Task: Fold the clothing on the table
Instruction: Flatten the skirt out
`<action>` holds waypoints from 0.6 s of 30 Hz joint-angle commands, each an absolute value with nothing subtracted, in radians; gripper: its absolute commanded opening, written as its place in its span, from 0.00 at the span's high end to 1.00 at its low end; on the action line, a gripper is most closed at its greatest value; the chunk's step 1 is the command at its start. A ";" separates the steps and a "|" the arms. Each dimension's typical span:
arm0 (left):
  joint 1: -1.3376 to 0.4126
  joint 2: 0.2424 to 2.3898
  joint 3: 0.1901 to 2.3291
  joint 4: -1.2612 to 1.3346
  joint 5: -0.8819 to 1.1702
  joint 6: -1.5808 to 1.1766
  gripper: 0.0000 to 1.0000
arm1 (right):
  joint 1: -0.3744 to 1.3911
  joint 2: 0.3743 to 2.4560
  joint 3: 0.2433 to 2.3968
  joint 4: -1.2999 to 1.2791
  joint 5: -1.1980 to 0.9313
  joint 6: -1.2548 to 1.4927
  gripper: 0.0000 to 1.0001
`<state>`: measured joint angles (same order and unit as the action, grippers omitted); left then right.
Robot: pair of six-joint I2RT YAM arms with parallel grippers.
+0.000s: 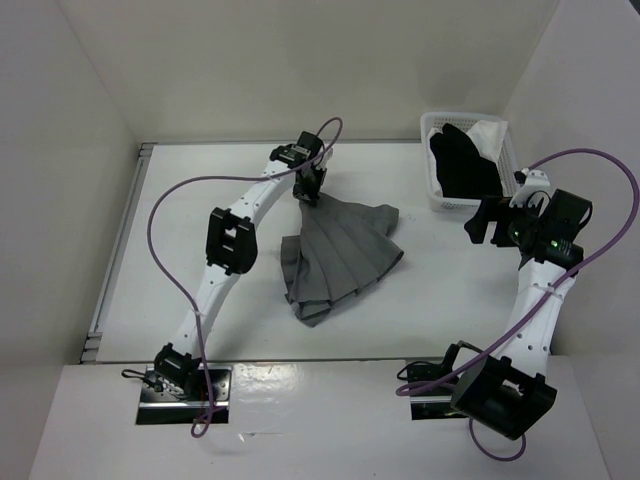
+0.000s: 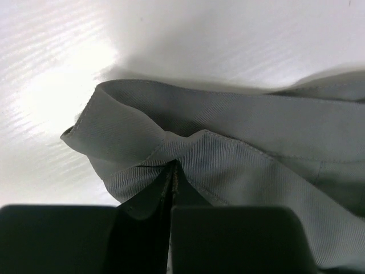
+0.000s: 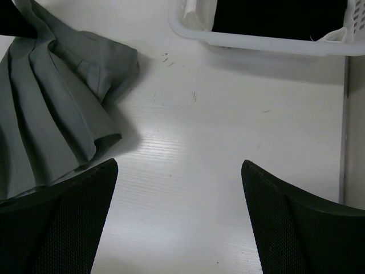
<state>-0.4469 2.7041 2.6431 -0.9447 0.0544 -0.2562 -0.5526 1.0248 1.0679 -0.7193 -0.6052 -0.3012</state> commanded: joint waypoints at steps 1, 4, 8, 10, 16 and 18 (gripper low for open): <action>-0.413 2.620 2.619 -1.026 0.161 -0.160 1.00 | -0.560 1.006 1.054 -0.709 -0.638 -0.310 0.08; -0.367 2.557 2.646 -1.085 0.143 -0.104 1.00 | -0.560 0.997 1.054 -0.709 -0.647 -0.310 0.08; -0.292 2.474 2.544 -1.106 0.181 -0.086 1.00 | -0.560 0.986 1.054 -0.699 -0.657 -0.301 0.08; -0.269 2.424 2.427 -1.106 0.218 -0.074 1.00 | -0.560 0.977 1.045 -0.690 -0.657 -0.301 0.08; -0.256 2.237 2.151 -0.964 0.294 -0.052 0.46 | -0.560 0.977 1.035 -0.681 -0.675 -0.301 0.08; -0.256 2.237 2.205 -0.972 0.295 -0.069 0.21 | -0.560 0.968 1.035 -0.681 -0.684 -0.301 0.08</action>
<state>-0.2237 2.2948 2.1727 -1.0294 0.2314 -0.0765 -0.5526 0.9943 1.0454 -0.7113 -0.6548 -0.3012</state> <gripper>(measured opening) 0.715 0.925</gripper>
